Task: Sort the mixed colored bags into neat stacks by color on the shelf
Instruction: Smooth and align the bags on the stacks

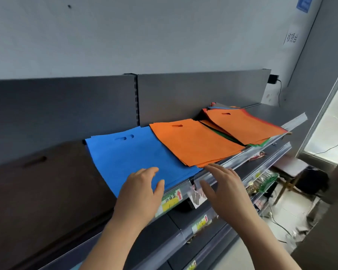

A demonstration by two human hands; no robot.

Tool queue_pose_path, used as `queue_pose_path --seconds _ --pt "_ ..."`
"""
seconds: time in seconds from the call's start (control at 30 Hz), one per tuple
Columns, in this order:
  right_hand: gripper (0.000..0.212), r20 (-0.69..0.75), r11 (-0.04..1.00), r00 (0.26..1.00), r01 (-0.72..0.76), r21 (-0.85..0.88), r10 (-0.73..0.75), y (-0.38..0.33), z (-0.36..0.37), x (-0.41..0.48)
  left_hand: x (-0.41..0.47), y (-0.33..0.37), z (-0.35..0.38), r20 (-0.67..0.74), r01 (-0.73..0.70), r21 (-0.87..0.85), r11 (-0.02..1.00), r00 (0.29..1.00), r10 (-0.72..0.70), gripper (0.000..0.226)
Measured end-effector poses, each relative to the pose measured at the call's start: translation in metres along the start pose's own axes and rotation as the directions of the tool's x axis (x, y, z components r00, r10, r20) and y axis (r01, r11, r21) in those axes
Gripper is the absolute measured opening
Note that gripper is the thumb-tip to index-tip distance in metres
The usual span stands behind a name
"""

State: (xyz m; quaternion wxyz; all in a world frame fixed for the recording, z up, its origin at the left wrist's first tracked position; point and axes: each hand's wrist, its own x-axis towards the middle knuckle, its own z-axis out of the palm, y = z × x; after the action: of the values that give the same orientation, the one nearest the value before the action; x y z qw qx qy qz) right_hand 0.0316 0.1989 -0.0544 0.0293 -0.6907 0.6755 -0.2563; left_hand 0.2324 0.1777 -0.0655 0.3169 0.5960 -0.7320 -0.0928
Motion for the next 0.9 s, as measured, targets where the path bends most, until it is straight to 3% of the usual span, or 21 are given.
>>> queue_pose_path --seconds 0.3,0.4,0.7,0.8,0.9 --pt "0.048 0.007 0.998 0.999 -0.053 -0.014 0.053 0.059 0.002 0.097 0.108 0.024 0.06 0.152 0.09 0.061 0.994 0.984 -0.098 0.054" --pt "0.047 0.018 0.999 0.998 -0.052 -0.002 0.052 0.073 0.005 0.116 0.125 0.033 0.074 0.188 0.126 0.112 0.986 0.971 -0.146 0.044" --pt "0.046 0.026 0.999 0.999 0.029 0.032 -0.03 0.14 0.015 0.186 0.16 0.06 0.11 0.132 0.202 0.174 0.964 0.965 -0.226 0.037" --pt "0.045 0.02 0.998 0.998 0.062 0.003 -0.062 0.179 0.009 0.218 0.176 0.075 0.12 0.047 0.265 0.235 0.935 0.958 -0.284 0.039" --pt "0.046 0.035 0.996 0.997 0.076 -0.043 -0.075 0.222 -0.001 0.253 0.199 0.104 0.142 -0.023 0.283 0.19 0.94 0.958 -0.284 0.042"
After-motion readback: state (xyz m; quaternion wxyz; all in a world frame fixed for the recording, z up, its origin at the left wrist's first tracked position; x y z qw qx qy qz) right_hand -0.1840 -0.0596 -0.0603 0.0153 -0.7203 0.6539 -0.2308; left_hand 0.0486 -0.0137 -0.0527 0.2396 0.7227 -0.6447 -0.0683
